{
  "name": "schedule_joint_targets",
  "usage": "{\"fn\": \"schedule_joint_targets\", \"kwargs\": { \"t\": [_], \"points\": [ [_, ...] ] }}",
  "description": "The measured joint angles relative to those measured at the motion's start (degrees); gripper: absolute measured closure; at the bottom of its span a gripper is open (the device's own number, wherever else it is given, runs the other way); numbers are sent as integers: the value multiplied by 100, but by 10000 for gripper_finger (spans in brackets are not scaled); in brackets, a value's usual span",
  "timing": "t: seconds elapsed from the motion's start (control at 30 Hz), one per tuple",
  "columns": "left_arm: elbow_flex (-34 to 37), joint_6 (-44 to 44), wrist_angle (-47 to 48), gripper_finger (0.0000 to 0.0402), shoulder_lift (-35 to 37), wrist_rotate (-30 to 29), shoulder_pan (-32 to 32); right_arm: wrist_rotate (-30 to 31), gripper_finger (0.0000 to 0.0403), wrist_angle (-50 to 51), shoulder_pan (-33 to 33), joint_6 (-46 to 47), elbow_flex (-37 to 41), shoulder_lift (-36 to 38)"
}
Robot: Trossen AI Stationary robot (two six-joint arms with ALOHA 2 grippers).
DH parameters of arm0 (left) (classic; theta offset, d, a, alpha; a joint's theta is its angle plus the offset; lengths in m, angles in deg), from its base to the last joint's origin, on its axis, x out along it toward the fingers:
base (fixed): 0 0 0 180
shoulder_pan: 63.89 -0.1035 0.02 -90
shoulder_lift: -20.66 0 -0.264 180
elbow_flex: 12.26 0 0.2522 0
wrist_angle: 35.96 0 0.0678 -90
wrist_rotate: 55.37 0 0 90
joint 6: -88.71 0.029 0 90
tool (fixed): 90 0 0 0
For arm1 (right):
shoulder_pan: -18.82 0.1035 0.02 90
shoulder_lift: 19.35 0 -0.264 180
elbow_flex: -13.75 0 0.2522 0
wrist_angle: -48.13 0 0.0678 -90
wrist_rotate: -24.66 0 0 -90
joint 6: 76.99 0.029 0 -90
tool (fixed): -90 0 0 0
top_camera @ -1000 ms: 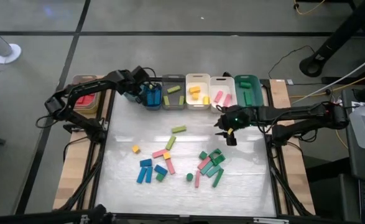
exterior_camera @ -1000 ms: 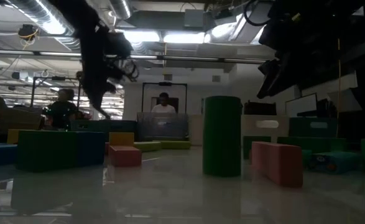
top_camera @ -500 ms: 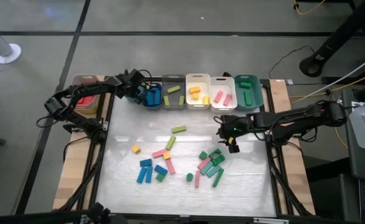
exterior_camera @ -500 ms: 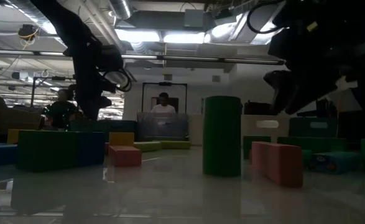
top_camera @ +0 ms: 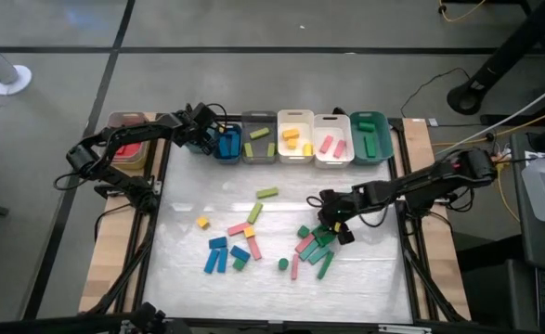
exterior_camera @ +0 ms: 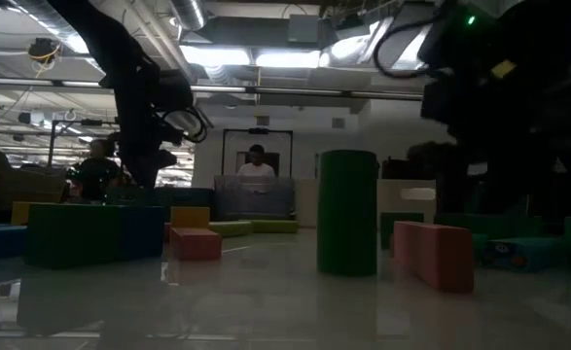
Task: Sort blocks
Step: Put the green block into the right green bin
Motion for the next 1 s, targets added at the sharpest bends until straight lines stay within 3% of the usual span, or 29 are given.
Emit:
{"fn": "schedule_joint_targets", "kwargs": {
  "t": [0.2,0.4,0.57,0.77,1.0],
  "points": [
    [-2,-12,-18,245,9,203,181,2,222,-198,-7,48,-32,-487],
    [-10,-7,-41,264,95,222,534,250,307,-333,-7,36,-26,-489],
    [-172,4,-59,281,103,224,812,553,308,-129,-6,-22,-215,-347],
    [-526,4,-80,300,103,224,1145,996,307,966,-9,-206,-866,-276],
    [-744,22,-70,314,105,285,1576,2042,297,2550,-26,-652,-1796,-267]
  ]
}}
